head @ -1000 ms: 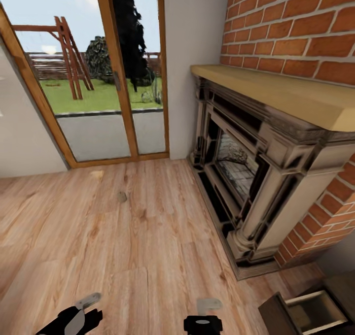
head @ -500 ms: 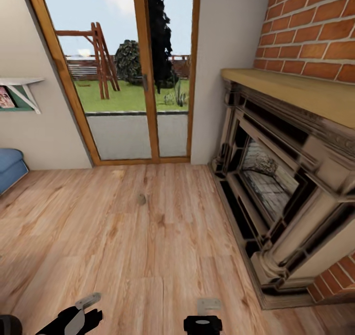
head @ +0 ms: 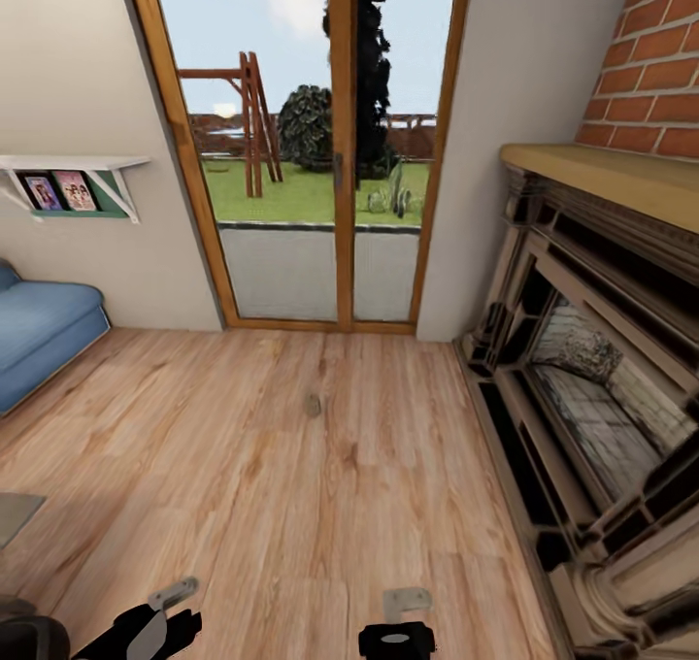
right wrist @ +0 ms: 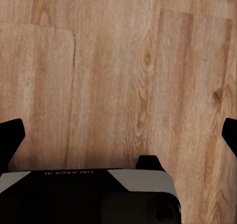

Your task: Place each of the two pumpkins and all three candles from the living room inside a cabinet in the living room (use any cabinet), then make sure every cabinet is closed, and position the cauldron so it is next to a table in the living room.

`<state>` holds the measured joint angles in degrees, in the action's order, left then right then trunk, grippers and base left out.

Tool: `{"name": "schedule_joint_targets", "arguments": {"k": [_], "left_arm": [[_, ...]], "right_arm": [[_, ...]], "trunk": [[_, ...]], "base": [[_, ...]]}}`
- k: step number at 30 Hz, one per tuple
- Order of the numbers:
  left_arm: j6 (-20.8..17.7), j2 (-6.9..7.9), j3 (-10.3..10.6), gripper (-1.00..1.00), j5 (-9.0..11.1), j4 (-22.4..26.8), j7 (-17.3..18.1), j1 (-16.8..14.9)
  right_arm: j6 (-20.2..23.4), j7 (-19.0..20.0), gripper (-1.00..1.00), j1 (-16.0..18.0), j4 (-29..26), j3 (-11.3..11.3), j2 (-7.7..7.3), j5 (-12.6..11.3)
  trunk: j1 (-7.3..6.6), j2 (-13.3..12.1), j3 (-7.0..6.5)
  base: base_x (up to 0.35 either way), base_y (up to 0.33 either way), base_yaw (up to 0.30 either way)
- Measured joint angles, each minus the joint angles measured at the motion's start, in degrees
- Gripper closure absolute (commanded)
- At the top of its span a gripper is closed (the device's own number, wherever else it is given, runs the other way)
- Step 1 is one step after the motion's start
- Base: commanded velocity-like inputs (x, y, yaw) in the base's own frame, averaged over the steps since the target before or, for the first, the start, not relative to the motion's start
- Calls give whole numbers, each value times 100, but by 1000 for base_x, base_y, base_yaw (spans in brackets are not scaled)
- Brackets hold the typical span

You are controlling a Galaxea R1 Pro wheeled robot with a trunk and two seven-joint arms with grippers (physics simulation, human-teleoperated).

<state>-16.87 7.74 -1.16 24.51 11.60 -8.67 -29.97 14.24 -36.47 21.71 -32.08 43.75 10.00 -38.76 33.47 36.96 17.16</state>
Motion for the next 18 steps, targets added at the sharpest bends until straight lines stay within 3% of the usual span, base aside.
{"name": "schedule_joint_targets", "arguments": {"k": [6,18], "left_arm": [[174,-1,7,-100,0,-16,5,6],[227,-3,11,-100,-2,-53,6,9]], "right_arm": [[-12,0,-100,0,-19,-5,0,0],[-250,0,-100,0,-20,10,0,-3]], "trunk": [[0,0,-25],[0,0,-86]], "base": [[329,0,228],[330,0,15]]}}
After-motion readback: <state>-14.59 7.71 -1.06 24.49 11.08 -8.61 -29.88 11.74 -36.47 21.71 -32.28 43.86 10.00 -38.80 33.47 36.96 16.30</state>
